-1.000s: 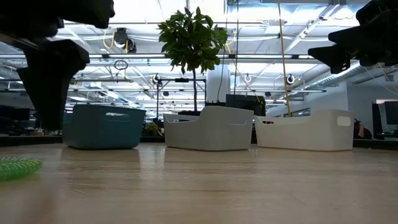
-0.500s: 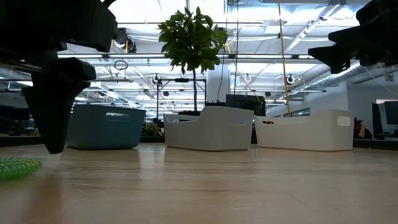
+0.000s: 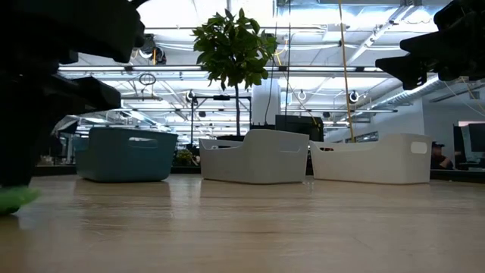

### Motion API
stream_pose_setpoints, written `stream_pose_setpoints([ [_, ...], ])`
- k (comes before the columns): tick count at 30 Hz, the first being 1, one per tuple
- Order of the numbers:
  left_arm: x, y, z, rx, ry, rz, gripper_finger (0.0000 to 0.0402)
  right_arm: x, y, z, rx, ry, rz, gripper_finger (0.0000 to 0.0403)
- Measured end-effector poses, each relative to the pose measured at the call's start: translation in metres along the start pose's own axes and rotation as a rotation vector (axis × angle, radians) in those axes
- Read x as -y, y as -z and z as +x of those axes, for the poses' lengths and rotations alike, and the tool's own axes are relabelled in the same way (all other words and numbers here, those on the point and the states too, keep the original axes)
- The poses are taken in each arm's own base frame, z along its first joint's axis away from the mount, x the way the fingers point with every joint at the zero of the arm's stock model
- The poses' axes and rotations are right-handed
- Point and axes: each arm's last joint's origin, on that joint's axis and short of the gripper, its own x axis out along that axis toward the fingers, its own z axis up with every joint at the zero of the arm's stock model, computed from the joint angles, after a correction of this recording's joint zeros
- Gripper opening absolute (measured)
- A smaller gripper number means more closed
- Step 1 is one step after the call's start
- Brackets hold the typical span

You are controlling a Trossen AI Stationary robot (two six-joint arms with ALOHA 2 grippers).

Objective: Sort spring keychains
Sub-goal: Put the green spring keychain into the blue bin

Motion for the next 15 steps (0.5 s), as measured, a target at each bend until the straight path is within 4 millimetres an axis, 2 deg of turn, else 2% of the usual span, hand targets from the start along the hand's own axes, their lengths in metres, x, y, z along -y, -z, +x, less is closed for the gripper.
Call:
stream_pose_setpoints([
  [2,-0.004,-0.003,0.0,0.003,0.006,0.015,0.0028,0.0,0.0,0.0,0.0,0.0,0.0,0.0297],
  [3,-0.007,-0.005,0.001,0.005,0.008,0.014,0.0019,0.0,0.0,0.0,0.0,0.0,0.0,0.0297],
  [9,-0.028,-0.012,-0.003,-0.008,-0.007,0.042,0.0009,0.0,0.0,0.0,0.0,0.0,0.0,0.0297],
  [15,-0.06,-0.015,-0.033,-0.011,-0.034,0.017,0.0009,0.0,0.0,0.0,0.0,0.0,0.0,0.0297],
])
